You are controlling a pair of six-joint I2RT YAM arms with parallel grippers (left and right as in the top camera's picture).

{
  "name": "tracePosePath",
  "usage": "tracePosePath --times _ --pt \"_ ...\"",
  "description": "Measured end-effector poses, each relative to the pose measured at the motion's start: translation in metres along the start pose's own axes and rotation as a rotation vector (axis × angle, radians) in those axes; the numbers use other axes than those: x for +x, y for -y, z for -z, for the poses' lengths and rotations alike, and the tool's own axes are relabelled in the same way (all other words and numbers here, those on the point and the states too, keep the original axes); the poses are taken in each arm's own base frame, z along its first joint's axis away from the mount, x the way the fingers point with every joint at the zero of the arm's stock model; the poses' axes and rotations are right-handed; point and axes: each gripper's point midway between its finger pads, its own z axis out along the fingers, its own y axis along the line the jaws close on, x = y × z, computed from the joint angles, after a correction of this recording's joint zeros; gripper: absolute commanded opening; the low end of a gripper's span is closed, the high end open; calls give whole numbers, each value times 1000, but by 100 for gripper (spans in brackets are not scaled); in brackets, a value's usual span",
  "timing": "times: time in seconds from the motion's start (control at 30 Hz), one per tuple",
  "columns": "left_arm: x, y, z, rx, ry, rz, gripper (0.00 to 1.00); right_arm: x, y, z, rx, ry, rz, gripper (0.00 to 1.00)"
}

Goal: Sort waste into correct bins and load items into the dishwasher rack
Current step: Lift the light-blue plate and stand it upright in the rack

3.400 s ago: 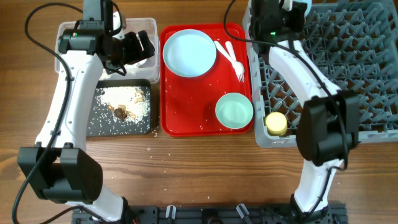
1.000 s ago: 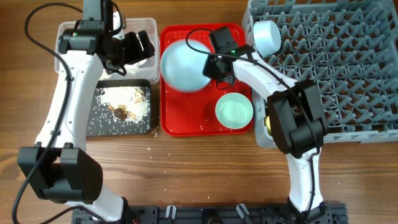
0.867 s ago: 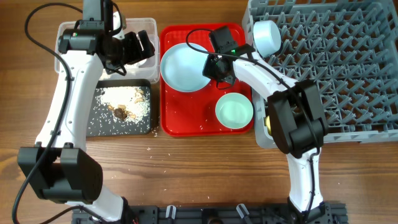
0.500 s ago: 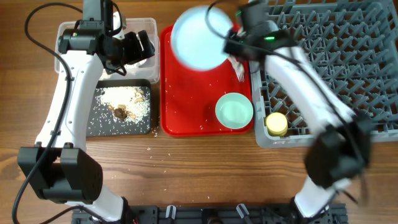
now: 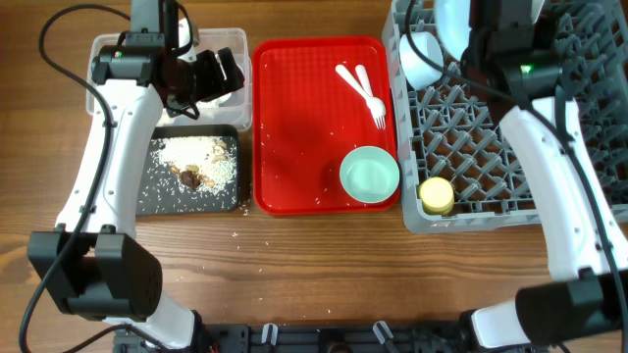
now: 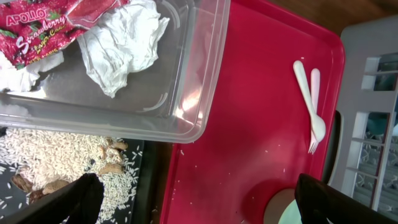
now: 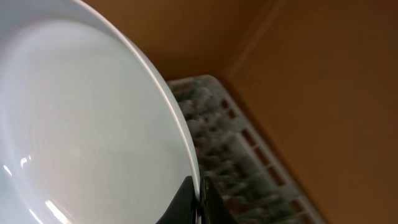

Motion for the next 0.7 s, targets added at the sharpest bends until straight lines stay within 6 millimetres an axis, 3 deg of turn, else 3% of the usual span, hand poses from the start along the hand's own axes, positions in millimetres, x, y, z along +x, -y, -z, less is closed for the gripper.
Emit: tracePosePath --times 0.27,0.43,0.53,0.57,0.6,0.63,0.7 --pt "0 0 0 0 -1 0 100 14 -9 -58 87 -43 262 4" --pt "0 0 0 0 -1 0 100 27 -35 -85 88 -62 382 4" --pt "0 0 0 0 0 0 100 46 -56 -105 81 -92 434 4" --pt "0 0 0 0 -1 0 100 51 -61 -110 79 -101 446 15" --pt "0 0 0 0 0 0 100 56 -67 -115 76 -107 453 38" --pt "0 0 0 0 0 0 100 66 -74 -120 59 -127 473 68" --pt "0 0 0 0 0 0 100 70 -79 -122 41 -134 464 81"
